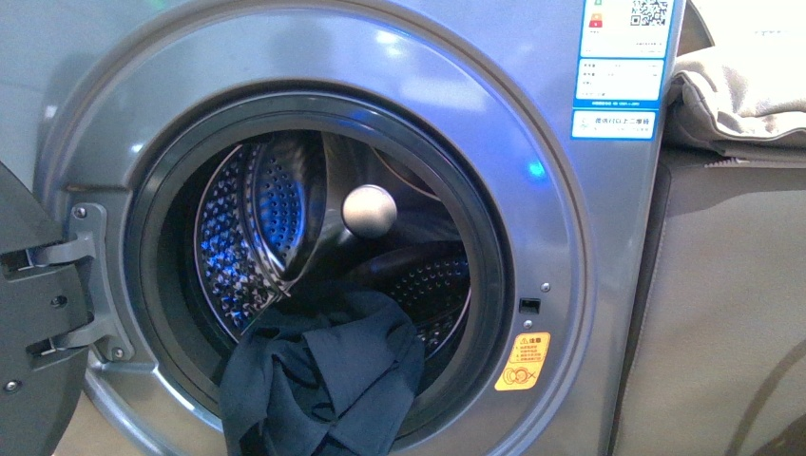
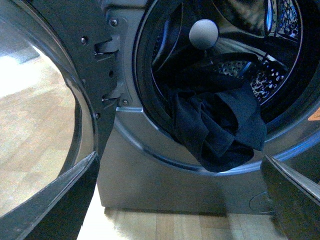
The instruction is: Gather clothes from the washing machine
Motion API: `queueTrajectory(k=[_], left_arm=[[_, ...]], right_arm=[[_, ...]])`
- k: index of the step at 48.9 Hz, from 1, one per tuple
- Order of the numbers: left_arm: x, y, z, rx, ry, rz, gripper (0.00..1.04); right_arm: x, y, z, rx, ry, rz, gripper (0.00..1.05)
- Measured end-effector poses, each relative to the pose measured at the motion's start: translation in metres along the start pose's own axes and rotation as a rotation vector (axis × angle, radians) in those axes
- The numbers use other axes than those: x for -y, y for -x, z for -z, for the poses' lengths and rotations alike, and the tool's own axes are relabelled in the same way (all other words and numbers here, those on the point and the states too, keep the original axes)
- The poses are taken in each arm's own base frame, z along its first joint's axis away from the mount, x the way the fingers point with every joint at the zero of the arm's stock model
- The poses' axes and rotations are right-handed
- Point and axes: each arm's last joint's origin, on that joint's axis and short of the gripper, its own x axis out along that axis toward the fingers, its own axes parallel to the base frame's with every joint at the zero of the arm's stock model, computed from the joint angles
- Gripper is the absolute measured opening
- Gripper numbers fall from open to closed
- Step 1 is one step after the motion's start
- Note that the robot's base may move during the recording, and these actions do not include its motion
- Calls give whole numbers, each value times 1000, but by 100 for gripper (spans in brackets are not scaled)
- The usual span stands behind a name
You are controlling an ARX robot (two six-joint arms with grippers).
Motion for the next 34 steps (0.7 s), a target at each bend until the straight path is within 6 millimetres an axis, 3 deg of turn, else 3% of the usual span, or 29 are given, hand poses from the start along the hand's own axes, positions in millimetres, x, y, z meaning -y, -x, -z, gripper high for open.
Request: queueTrajectory(k=[26,34], left_arm=[[0,0,0,-2,0,4,98],[4,-6,5,-214,137,219,98]], right_arm=[[0,0,0,0,0,0,97],[0,0,0,0,0,0,97]])
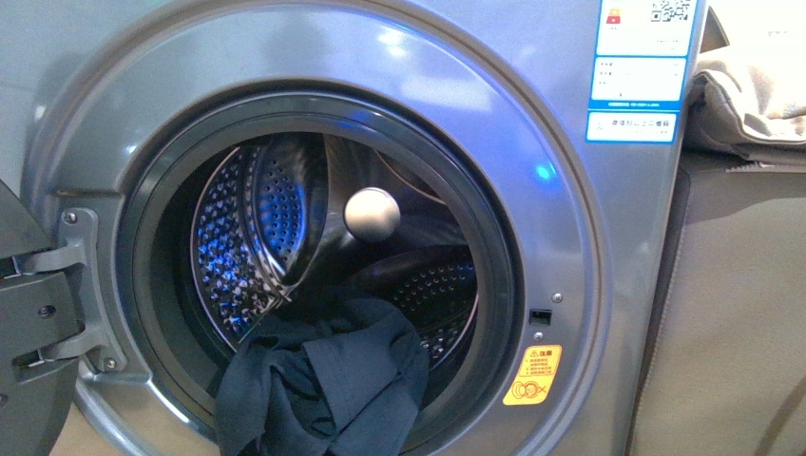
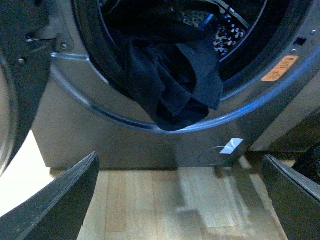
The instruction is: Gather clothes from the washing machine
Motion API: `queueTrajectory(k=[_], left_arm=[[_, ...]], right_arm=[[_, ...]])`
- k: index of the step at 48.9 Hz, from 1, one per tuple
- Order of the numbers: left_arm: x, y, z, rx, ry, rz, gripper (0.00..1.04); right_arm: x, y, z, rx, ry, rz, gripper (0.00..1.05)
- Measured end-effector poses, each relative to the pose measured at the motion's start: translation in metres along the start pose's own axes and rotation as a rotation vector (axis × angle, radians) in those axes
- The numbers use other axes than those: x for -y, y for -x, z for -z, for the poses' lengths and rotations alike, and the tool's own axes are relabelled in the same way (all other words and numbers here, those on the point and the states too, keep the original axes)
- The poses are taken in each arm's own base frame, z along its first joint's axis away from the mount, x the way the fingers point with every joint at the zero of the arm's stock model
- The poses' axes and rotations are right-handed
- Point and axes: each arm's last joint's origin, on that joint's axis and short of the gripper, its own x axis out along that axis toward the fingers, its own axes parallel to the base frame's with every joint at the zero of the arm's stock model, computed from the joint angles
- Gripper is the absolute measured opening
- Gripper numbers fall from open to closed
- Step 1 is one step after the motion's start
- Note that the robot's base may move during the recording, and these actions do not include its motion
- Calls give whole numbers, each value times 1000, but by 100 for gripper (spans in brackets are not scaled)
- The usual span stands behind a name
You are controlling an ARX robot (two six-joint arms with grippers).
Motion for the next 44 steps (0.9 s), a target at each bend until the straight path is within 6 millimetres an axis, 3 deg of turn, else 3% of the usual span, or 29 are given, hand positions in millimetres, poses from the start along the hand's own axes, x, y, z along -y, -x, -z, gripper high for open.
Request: queueTrajectory(k=[7,15,30,34,44], left_arm=[[4,-13,-19,44,-16,33,98],[9,-45,-41,76,-42,51,98],[14,-122,-60,-4,-57,86,98],[17,-151,-67,-27,-61,106,98],[27,-210,-68,-94,-91,138,98]], right_arm=[[0,0,0,0,0,0,97],[0,0,0,0,0,0,97],[0,0,0,0,0,0,97],[0,0,0,0,0,0,97],[0,0,0,0,0,0,97]])
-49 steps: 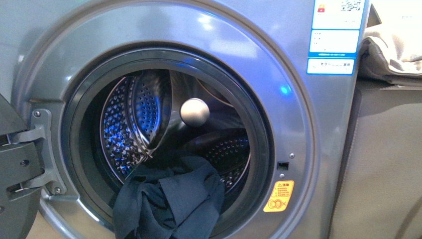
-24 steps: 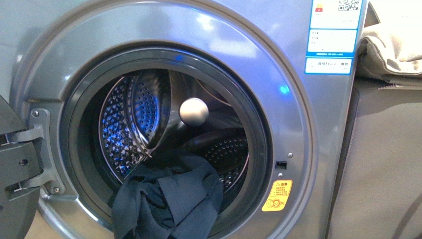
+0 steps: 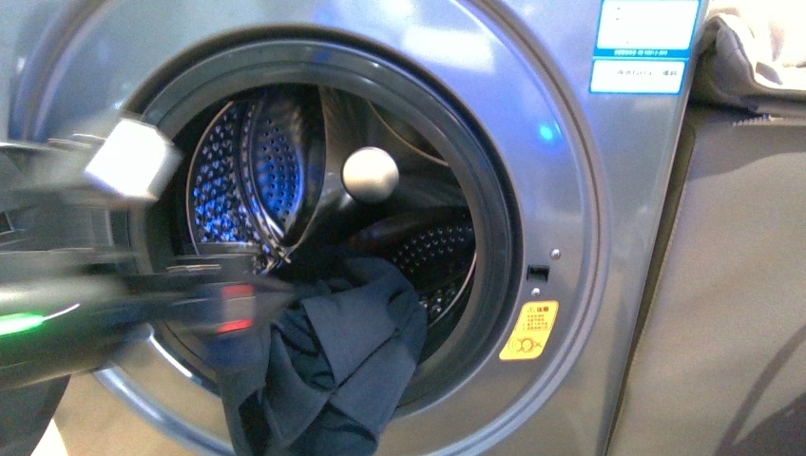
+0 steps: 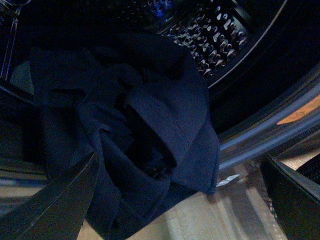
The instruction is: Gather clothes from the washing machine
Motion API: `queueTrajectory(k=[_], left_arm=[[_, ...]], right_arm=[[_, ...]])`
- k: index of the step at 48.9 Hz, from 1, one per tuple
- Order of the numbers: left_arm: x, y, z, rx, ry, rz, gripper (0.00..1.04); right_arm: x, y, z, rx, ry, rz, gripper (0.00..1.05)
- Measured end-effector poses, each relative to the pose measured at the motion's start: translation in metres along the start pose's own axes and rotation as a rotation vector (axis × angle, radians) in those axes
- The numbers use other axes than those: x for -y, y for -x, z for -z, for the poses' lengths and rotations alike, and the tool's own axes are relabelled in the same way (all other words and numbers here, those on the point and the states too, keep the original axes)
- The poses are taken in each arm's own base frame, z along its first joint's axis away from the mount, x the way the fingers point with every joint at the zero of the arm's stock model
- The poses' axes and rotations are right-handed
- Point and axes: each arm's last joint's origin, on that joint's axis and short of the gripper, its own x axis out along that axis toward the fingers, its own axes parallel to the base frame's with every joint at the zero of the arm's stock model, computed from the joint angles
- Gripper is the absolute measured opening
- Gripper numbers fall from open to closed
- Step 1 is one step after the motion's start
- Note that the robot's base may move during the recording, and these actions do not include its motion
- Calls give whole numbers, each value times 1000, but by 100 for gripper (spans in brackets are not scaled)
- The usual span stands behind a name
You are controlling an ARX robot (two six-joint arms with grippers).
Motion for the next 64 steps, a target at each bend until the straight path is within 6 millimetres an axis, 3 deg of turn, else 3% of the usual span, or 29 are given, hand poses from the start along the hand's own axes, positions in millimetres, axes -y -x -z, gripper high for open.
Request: queueTrajectory(k=[14,22,26,38,45,54,64], left_arm=[[-2,-73,-3,-83,-24,-32,98],[-14,-120,-6,-103,-42,-133,98],[-22,-134,-12,-90,-59,-187,98],[-47,-148,-33,-50,-102,-342,98],[-58,-151,-26,-143,-59,-359,98],[-48,-155,-7,-261,29,-273,98],[-28,-159,-1,-294,151,-167,98]], right_arm=[[0,0,0,0,0,0,97],[0,0,0,0,0,0,97],[0,0,0,0,0,0,97],[0,0,0,0,0,0,97],[0,0,0,0,0,0,97],[0,0,0,0,0,0,97],[0,0,0,0,0,0,97]])
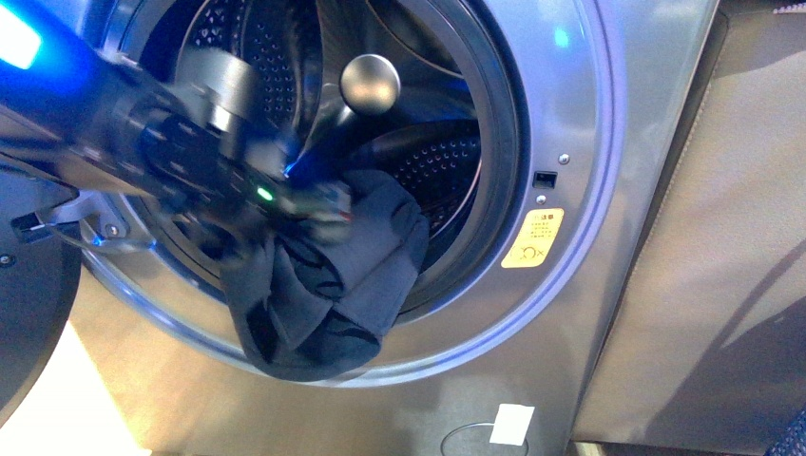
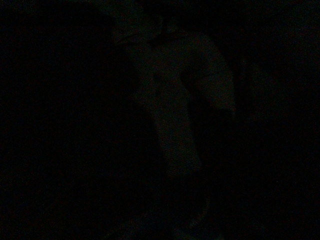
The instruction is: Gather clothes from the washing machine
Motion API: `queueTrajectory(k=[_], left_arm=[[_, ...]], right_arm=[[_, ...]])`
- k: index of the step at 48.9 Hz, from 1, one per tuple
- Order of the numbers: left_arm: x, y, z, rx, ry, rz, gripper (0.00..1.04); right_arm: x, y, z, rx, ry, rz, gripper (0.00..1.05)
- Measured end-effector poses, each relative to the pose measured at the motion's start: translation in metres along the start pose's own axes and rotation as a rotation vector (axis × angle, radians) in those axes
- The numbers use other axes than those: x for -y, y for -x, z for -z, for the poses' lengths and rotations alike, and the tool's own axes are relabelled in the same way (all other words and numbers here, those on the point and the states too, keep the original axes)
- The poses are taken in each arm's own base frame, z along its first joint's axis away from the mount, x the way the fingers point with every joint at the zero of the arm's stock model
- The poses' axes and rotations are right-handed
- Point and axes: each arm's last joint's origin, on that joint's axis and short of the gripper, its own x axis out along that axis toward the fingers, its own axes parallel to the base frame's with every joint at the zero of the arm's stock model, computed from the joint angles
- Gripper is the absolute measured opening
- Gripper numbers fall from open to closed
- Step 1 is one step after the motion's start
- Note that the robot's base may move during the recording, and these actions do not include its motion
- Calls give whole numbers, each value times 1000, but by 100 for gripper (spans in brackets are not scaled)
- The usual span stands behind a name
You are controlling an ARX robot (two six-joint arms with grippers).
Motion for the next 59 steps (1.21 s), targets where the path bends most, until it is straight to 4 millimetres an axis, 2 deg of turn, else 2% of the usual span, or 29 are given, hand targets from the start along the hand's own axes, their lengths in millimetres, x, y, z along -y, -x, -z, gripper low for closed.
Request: queueTrajectory(k=[10,22,29,40,50,59], left_arm=[[14,2,0,-18,107,111,98],[32,9,-6,-5,153,187,98],[41,10,-4,-3,126,184,98],[58,8,9,-33,-47,138,98],[54,-6,24,-123,-162,63,98],[44,-10,24,-137,-154,45,98]], right_arm=[[0,0,0,0,0,0,97],[0,0,0,0,0,0,97],[0,0,0,0,0,0,97],[0,0,0,0,0,0,97],[0,0,0,0,0,0,97],[0,0,0,0,0,0,97]])
